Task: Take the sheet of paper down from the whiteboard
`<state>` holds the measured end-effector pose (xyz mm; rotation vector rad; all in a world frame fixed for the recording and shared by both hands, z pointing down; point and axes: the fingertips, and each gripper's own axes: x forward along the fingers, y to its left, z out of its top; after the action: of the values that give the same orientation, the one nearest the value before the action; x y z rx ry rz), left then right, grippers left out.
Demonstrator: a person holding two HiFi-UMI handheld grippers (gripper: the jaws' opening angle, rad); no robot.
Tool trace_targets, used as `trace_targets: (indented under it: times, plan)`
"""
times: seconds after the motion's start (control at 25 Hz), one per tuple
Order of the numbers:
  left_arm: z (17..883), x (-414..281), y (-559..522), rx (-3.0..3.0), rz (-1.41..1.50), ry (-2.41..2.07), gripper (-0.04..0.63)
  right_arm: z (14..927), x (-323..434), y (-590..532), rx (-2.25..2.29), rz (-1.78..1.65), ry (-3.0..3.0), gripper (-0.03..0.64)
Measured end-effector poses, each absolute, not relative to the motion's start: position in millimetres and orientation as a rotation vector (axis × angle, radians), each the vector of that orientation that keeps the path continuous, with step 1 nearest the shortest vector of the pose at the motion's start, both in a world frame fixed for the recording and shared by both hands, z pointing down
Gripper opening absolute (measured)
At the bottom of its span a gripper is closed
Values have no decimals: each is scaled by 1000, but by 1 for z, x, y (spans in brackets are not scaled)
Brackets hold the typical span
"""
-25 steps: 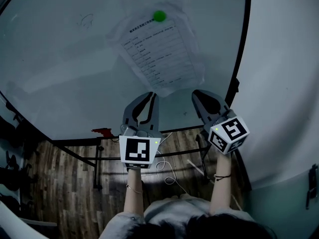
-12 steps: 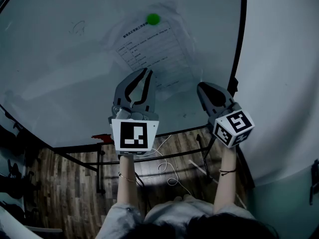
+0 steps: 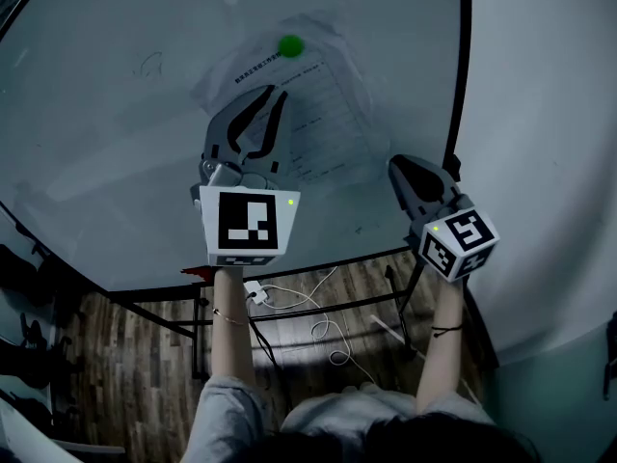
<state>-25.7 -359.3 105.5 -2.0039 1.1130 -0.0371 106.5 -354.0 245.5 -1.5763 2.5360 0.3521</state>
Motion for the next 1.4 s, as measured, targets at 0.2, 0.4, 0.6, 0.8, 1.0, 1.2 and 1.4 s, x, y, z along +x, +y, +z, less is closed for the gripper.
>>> trace_targets:
  times: [0.2, 0.4, 0.6, 0.8, 1.0, 1.2, 1.4]
  plan:
    - [93, -18, -366, -1965, -75, 1099, 56, 246, 110, -357, -1568, 344, 2535, 17]
    - [87, -8, -380, -1922, -155, 1061, 98, 249, 112, -359, -1565, 304, 2537, 44]
    - [77, 1, -392, -1832, -276, 1049, 114, 252, 112, -362, -1553, 281, 2543, 58]
    - [74, 8, -398, -1763, -374, 1025, 115, 255, 113, -366, -1534, 253, 2543, 69]
    - [74, 10, -404, -1722, -439, 1010, 115, 257, 112, -374, -1512, 220, 2545, 97]
    - [76, 12, -403, -1697, -460, 992, 115, 259, 108, -379, -1469, 188, 2549, 110]
    - [75, 13, -404, -1674, -475, 979, 115, 256, 102, -382, -1431, 181, 2563, 126]
